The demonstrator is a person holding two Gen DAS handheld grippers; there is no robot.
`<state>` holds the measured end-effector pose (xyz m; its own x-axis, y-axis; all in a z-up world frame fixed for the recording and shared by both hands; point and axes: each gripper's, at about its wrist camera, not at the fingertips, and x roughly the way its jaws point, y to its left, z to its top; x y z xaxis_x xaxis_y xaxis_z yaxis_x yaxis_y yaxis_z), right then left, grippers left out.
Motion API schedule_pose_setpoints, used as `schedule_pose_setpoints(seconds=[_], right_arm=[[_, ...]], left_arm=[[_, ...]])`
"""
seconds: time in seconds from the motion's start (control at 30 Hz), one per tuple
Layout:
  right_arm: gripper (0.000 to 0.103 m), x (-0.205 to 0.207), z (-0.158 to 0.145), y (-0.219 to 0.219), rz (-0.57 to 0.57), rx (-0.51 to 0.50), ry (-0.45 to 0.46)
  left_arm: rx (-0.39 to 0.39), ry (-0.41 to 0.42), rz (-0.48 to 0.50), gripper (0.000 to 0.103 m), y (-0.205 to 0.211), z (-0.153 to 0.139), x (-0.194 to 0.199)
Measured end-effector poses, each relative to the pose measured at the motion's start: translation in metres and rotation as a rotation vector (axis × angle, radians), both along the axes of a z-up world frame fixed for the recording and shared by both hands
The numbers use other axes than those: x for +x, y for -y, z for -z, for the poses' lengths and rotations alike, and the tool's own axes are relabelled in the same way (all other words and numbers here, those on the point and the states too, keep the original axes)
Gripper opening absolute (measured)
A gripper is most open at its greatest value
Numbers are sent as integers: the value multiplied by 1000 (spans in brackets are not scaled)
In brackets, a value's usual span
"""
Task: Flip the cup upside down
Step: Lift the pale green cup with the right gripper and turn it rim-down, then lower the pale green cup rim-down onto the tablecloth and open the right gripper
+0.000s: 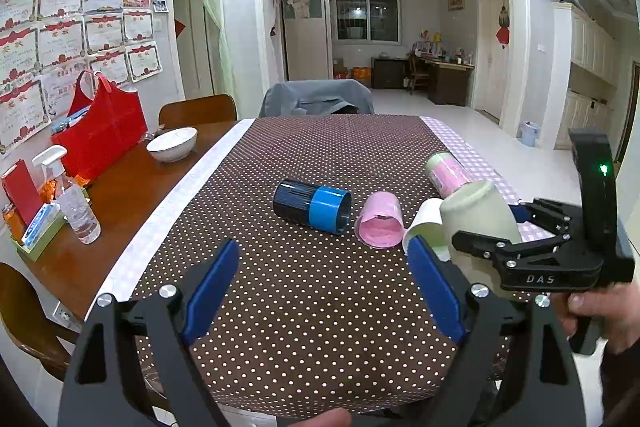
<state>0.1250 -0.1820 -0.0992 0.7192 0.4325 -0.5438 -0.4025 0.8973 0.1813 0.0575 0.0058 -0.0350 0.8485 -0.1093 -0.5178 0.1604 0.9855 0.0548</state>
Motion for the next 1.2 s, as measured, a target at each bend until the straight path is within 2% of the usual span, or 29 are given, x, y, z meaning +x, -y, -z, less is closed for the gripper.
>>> schedule_pose_setpoints(seconds=[0.13,0.3,0.4,0.57,0.8,1.07,1.1,1.17,1.2], right_arm=[[74,-8,11,-1,64,77,73],[74,-20,26,-13,170,109,200],[74,-22,34,-19,215,124,231],[74,-20,48,-26,283,134,250],[75,-19,52,-32,323,84,272],[76,-23,61,-34,308,50,215],[77,-25,60,-34,307,44,214],[91,-29,58,-33,305,53,208],[93,-31,56,-31,306,64,210]], left_arm=[[-1,-6,3,85,0,3,0],[2,-21,-4,85,-2,7,3],[1,-27,-7,85,-3,9,4],[2,-36,-12,85,-5,13,6],[-1,-43,-11,85,-5,18,9],[1,-41,-3,85,-1,19,8],[2,-41,-3,85,-1,19,8],[4,-40,-3,85,-1,19,7],[3,-39,-3,85,-1,19,7]])
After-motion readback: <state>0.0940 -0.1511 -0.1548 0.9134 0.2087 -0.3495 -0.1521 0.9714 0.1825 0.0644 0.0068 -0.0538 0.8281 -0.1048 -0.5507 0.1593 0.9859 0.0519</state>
